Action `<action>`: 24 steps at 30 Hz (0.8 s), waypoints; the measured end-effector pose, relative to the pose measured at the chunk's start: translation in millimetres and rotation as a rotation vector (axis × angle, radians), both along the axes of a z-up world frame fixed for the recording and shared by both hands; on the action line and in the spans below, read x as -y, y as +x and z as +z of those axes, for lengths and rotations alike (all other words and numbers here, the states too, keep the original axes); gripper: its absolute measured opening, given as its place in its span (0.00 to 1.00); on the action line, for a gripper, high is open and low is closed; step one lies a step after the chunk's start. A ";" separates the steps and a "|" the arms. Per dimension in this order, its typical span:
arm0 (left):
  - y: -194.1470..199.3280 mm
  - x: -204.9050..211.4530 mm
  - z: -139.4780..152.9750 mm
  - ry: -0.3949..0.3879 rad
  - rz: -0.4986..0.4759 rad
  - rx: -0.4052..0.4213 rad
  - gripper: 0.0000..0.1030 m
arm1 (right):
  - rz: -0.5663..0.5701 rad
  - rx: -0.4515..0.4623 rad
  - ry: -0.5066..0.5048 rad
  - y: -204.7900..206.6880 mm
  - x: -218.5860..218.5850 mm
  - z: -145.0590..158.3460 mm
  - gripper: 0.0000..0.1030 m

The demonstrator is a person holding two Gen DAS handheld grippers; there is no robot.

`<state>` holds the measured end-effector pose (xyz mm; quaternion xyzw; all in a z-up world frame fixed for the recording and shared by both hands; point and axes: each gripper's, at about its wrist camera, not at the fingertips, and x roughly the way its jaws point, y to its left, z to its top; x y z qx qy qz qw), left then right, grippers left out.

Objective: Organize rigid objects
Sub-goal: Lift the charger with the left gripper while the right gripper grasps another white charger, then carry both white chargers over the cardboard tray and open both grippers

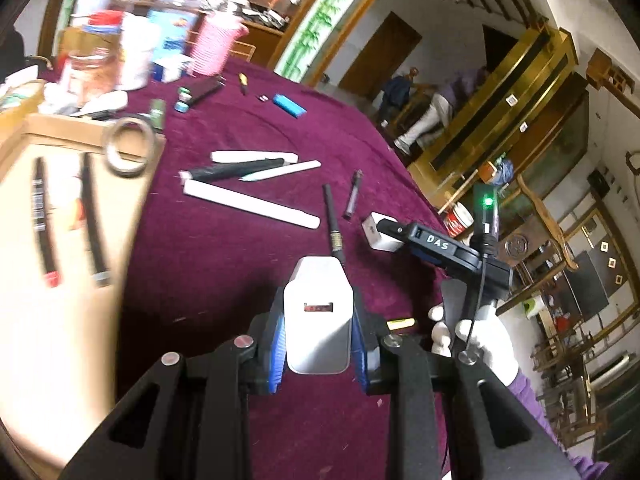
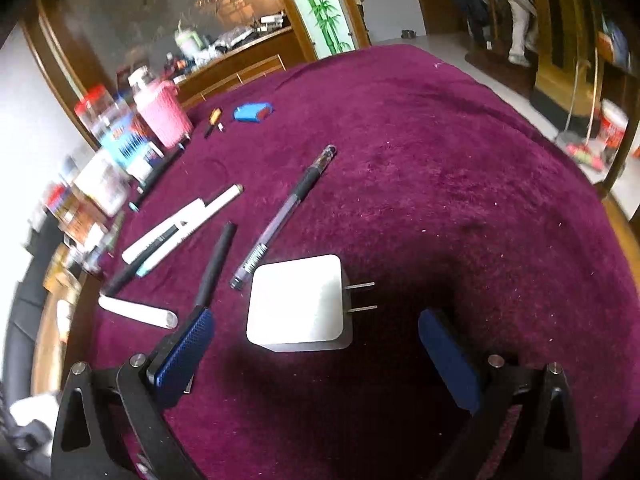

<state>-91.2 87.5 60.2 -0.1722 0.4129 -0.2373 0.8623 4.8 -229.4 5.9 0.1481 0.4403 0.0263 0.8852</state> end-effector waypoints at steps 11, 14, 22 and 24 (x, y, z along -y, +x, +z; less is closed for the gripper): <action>-34.6 -92.4 3.8 -0.024 0.164 0.037 0.25 | 0.065 -0.070 -0.222 12.3 -34.3 0.3 0.67; -37.4 -119.0 4.6 -0.025 0.214 0.043 0.25 | 0.077 -0.069 -0.169 3.1 -30.4 6.8 0.67; -26.0 -181.9 1.2 0.071 0.337 0.000 0.26 | 0.135 -0.002 -0.010 -20.9 -47.4 47.2 0.68; -14.9 -190.7 -1.5 0.088 0.350 -0.023 0.26 | 0.180 0.018 0.011 -25.2 -67.3 58.7 0.68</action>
